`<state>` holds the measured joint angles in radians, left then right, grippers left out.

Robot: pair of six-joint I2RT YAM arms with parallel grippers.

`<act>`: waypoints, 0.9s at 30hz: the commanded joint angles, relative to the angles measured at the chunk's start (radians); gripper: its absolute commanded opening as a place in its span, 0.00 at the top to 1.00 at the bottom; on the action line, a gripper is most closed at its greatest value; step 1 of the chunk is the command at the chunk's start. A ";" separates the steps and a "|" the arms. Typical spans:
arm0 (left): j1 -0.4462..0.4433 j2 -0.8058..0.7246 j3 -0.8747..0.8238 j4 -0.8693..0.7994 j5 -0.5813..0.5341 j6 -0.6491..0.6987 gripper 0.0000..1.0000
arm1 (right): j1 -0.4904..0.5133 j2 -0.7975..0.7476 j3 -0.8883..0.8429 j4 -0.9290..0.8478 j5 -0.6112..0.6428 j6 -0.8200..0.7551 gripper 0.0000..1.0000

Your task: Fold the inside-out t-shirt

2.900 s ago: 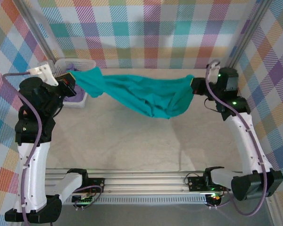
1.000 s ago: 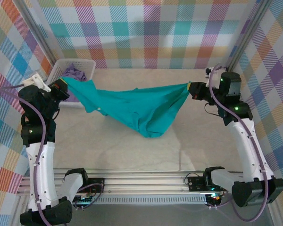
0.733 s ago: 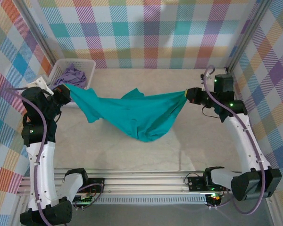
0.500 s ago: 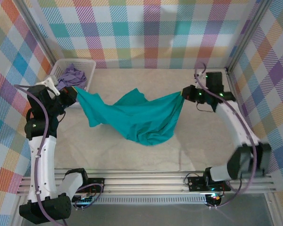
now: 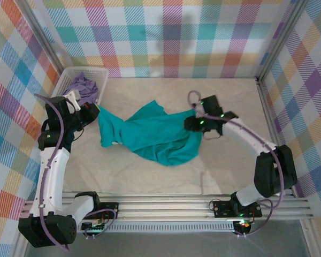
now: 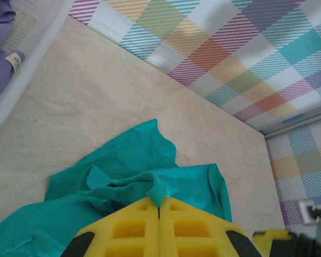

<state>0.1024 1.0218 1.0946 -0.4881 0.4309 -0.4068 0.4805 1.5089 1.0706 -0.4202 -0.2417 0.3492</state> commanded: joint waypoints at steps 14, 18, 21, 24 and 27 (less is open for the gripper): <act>-0.014 0.013 -0.027 0.043 0.049 0.018 1.00 | 0.006 0.206 -0.109 0.026 -0.003 0.110 0.61; -0.013 0.014 -0.029 0.041 0.051 0.021 1.00 | 0.004 0.224 -0.111 0.079 -0.037 0.131 0.59; -0.015 0.014 -0.032 0.042 0.052 0.022 1.00 | 0.004 0.233 -0.093 0.113 -0.064 0.142 0.59; -0.015 0.014 -0.030 0.037 0.052 0.027 1.00 | 0.004 0.227 -0.084 0.128 -0.064 0.153 0.60; -0.016 0.015 -0.032 0.036 0.053 0.028 1.00 | 0.004 0.238 -0.077 0.127 -0.050 0.149 0.61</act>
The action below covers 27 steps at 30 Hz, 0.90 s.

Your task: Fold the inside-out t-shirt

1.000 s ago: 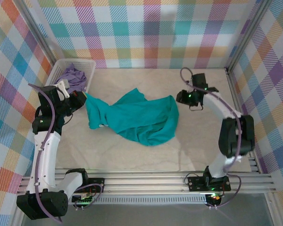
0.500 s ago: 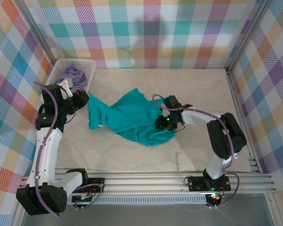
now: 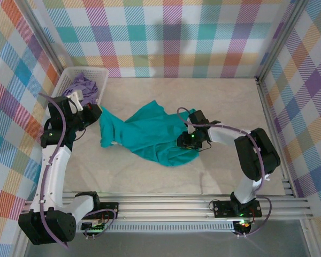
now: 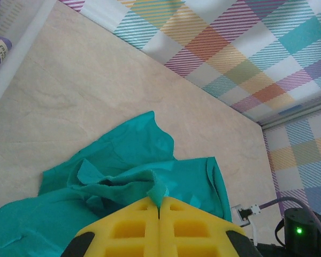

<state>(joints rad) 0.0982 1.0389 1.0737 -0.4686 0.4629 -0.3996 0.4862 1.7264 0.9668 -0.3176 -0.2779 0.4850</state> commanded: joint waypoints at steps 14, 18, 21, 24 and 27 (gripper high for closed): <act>-0.011 0.004 -0.011 0.017 0.022 0.027 1.00 | 0.002 0.043 0.038 0.065 0.006 0.037 0.92; -0.011 0.008 -0.006 0.009 0.010 0.027 1.00 | -0.008 -0.032 0.024 0.074 0.047 0.030 1.00; -0.011 0.005 0.004 -0.010 -0.028 0.020 1.00 | -0.047 -0.160 0.017 0.067 0.043 -0.015 1.00; -0.009 -0.014 0.022 -0.017 -0.078 -0.011 1.00 | -0.114 -0.306 0.049 0.047 -0.031 -0.079 1.00; 0.010 -0.039 0.063 -0.010 -0.127 -0.061 1.00 | -0.211 -0.432 0.114 0.033 -0.139 -0.105 1.00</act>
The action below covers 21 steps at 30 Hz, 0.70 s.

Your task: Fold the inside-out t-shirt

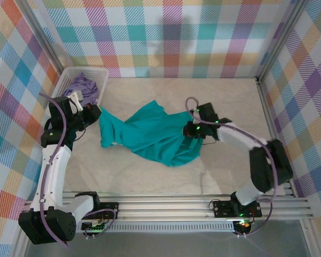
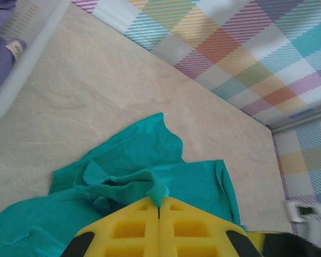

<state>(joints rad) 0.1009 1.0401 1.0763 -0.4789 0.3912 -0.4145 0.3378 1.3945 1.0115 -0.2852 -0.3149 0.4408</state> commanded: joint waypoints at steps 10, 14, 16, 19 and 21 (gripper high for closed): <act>0.214 -0.053 0.412 -0.002 -0.047 -0.172 1.00 | -0.339 -0.252 0.390 -0.086 -0.256 -0.044 1.00; 0.224 -0.044 0.567 -0.019 -0.058 -0.177 1.00 | -0.382 -0.275 0.518 -0.126 -0.260 -0.053 1.00; 0.224 -0.036 0.648 -0.035 -0.067 -0.166 1.00 | -0.390 -0.280 0.584 -0.168 -0.257 -0.076 1.00; 0.224 -0.033 0.743 -0.081 -0.062 -0.126 1.00 | -0.391 -0.298 0.650 -0.231 -0.262 -0.122 1.00; 0.224 -0.032 0.786 -0.136 -0.058 -0.083 1.00 | -0.391 -0.311 0.678 -0.285 -0.272 -0.161 1.00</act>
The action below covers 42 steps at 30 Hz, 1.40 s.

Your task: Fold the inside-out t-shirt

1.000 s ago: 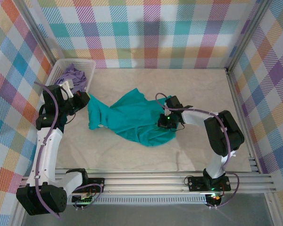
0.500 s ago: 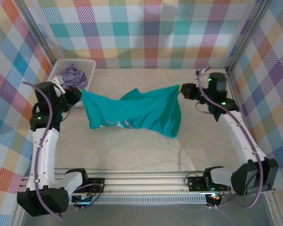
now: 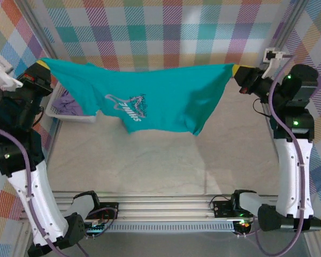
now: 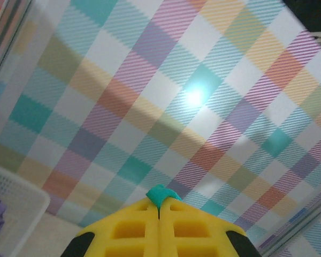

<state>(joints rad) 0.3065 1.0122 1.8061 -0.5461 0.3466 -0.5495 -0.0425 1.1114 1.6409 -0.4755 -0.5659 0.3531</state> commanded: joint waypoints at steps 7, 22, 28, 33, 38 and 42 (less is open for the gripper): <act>0.018 0.013 0.042 -0.160 -0.095 0.179 1.00 | -0.011 -0.055 0.000 -0.156 -0.072 -0.164 1.00; 0.010 -0.062 0.296 -0.167 0.000 0.149 1.00 | -0.010 -0.244 0.127 -0.242 -0.018 -0.200 1.00; 0.007 -0.056 0.374 -0.178 -0.007 0.160 1.00 | -0.011 -0.278 0.197 -0.286 0.026 -0.217 1.00; 0.008 0.010 0.375 -0.153 0.014 0.159 1.00 | -0.011 -0.248 0.205 -0.267 0.062 -0.225 1.00; 0.007 0.114 0.293 -0.049 0.048 0.113 1.00 | -0.011 -0.184 0.120 -0.170 0.127 -0.253 1.00; -0.074 0.206 0.134 0.068 -0.019 0.116 1.00 | -0.010 -0.073 -0.002 -0.035 0.154 -0.268 1.00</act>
<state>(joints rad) 0.2813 1.1511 2.0090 -0.5781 0.3710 -0.4290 -0.0463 0.9520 1.7077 -0.6285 -0.4728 0.1162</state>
